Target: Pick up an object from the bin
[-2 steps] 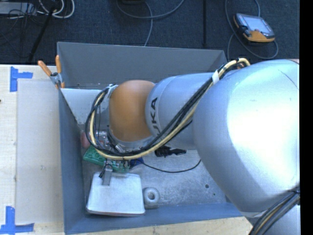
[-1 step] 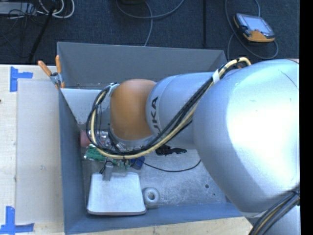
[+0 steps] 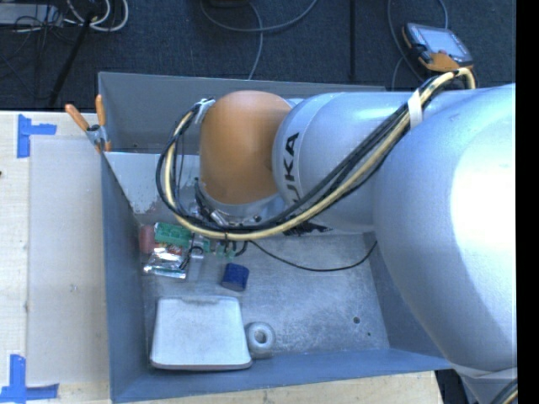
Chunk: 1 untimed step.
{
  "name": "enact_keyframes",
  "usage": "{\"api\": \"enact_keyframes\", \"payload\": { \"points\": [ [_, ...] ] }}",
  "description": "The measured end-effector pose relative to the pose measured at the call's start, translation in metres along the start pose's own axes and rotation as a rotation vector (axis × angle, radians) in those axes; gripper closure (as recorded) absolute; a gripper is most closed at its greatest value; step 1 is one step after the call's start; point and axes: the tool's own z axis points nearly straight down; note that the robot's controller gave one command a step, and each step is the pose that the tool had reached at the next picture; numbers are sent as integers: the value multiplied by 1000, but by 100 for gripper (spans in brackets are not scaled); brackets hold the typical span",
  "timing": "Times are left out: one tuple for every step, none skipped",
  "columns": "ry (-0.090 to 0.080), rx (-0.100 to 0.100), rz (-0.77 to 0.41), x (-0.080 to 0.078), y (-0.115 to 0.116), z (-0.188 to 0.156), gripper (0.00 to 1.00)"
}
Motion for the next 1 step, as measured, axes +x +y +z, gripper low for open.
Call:
{"api": "enact_keyframes", "payload": {
  "points": [
    [0,0,-11,-3,2,-83,100]
  ]
}}
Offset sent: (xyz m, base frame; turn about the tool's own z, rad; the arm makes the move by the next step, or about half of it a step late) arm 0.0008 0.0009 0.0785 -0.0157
